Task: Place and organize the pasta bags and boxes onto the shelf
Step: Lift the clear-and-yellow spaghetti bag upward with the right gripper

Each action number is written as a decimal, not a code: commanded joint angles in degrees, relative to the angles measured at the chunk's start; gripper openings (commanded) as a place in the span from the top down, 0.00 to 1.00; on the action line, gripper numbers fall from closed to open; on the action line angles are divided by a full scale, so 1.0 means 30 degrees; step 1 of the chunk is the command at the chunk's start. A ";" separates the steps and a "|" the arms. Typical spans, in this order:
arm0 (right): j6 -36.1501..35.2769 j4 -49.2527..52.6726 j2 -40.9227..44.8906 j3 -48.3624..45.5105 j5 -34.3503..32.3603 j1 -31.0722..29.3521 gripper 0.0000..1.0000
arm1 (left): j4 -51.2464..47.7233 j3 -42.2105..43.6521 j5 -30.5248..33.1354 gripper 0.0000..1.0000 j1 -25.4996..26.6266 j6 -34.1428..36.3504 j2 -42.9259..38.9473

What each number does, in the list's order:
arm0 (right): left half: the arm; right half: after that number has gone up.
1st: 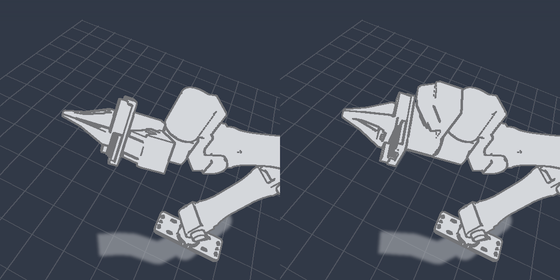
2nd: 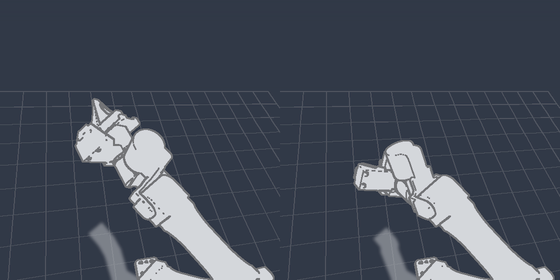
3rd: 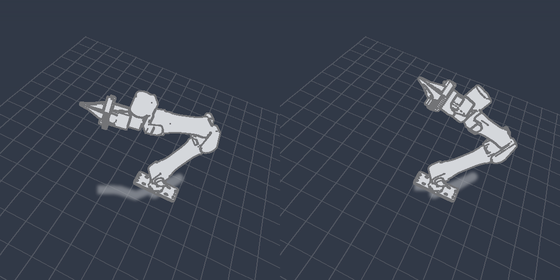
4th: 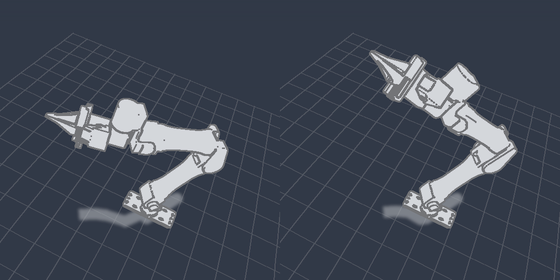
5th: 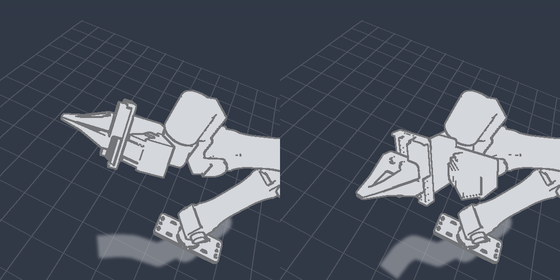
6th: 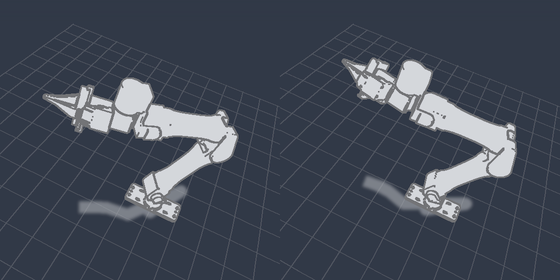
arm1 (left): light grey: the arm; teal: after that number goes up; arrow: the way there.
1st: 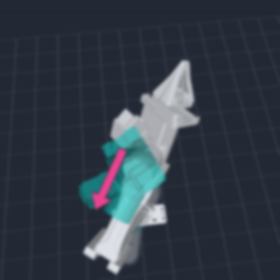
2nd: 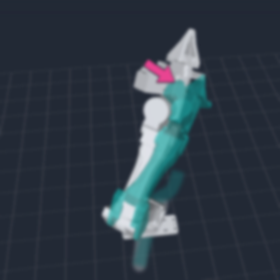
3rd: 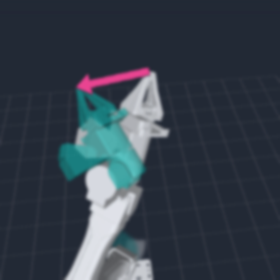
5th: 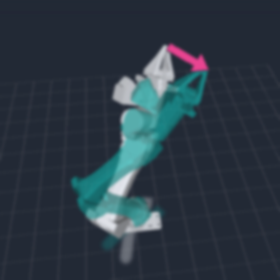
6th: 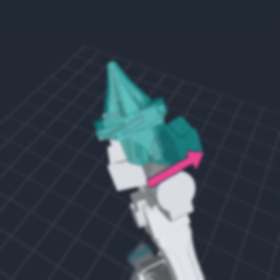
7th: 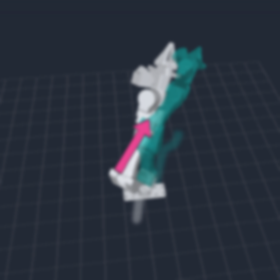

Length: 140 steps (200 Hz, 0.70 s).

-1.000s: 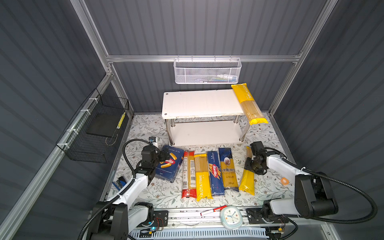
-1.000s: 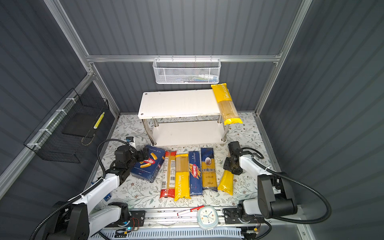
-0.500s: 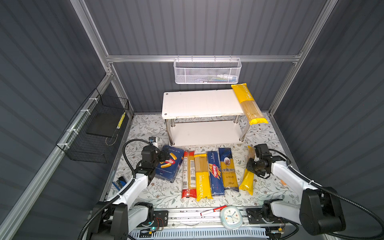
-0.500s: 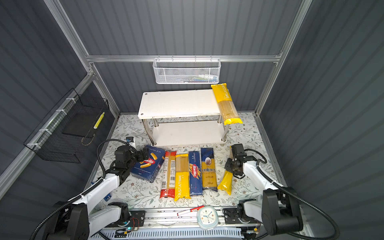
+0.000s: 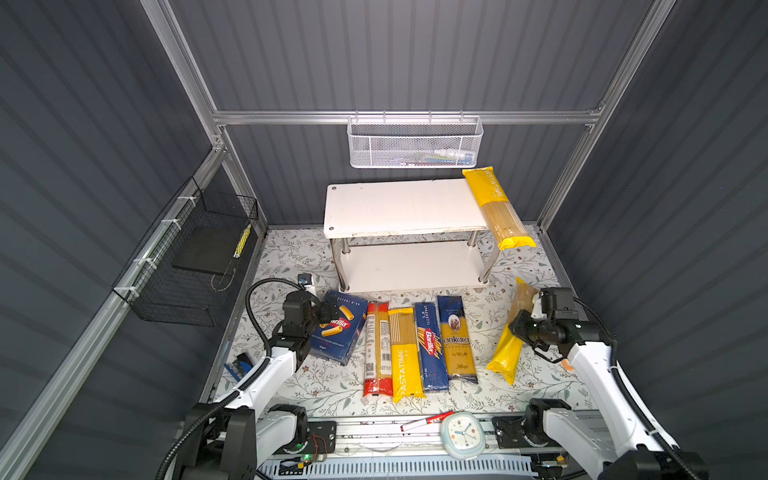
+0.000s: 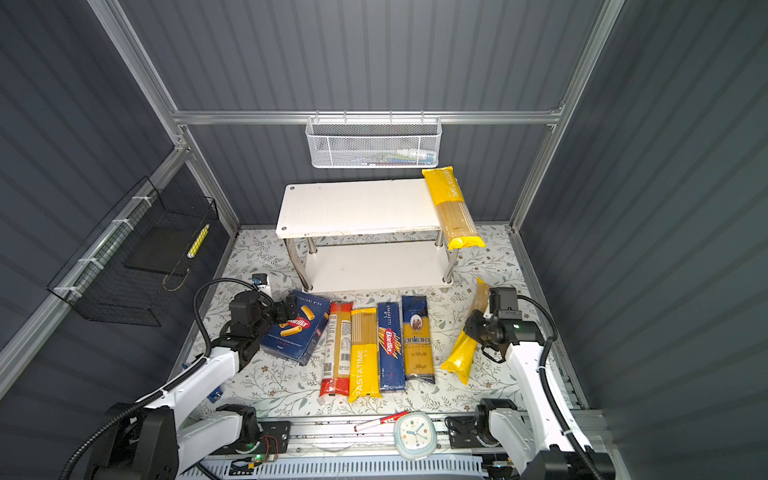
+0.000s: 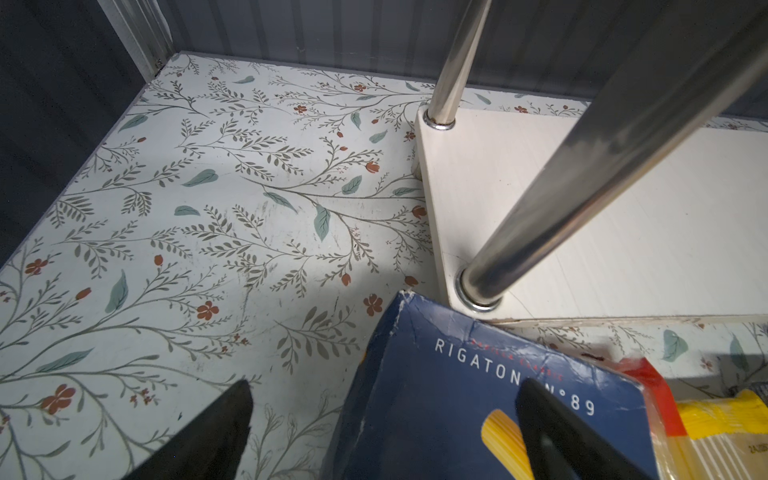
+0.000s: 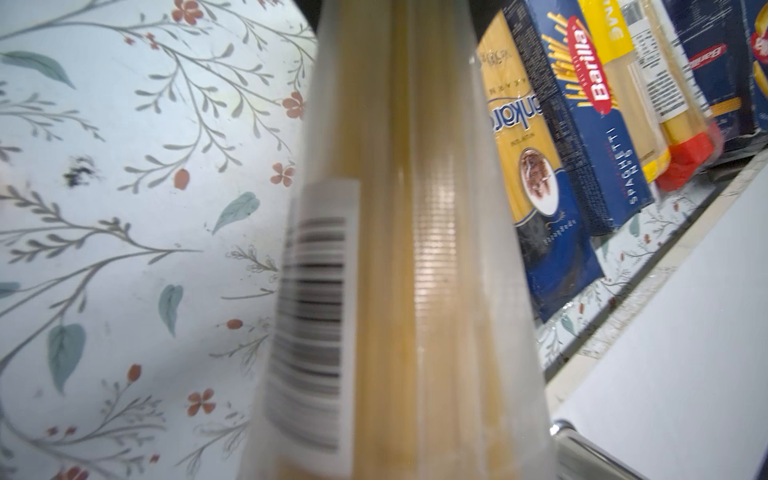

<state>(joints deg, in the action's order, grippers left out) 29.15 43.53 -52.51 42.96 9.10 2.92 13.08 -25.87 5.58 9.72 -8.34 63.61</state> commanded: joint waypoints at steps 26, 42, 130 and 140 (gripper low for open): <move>-0.1273 0.1864 0.1156 0.4388 0.0050 0.0450 1.00 | -0.0098 0.0060 0.0120 0.01 0.0105 0.0231 -0.0307; -0.1558 0.2506 0.1149 0.5709 -0.0237 0.0463 1.00 | -0.0039 0.0157 0.0134 0.00 0.0101 0.0242 -0.0454; -0.2608 0.4216 0.0048 1.2288 -0.1161 0.0475 1.00 | 0.0063 0.0244 0.0160 0.01 0.0116 0.0210 -0.0536; -0.2753 0.4428 -0.0094 1.2854 -0.1262 0.0491 1.00 | 0.0086 0.0274 0.0140 0.00 0.0102 0.0230 -0.0557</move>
<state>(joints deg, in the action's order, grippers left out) 22.94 59.40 -52.93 75.85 6.66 4.14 13.10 -25.82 5.58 9.72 -8.34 63.22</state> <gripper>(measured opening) 0.010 0.995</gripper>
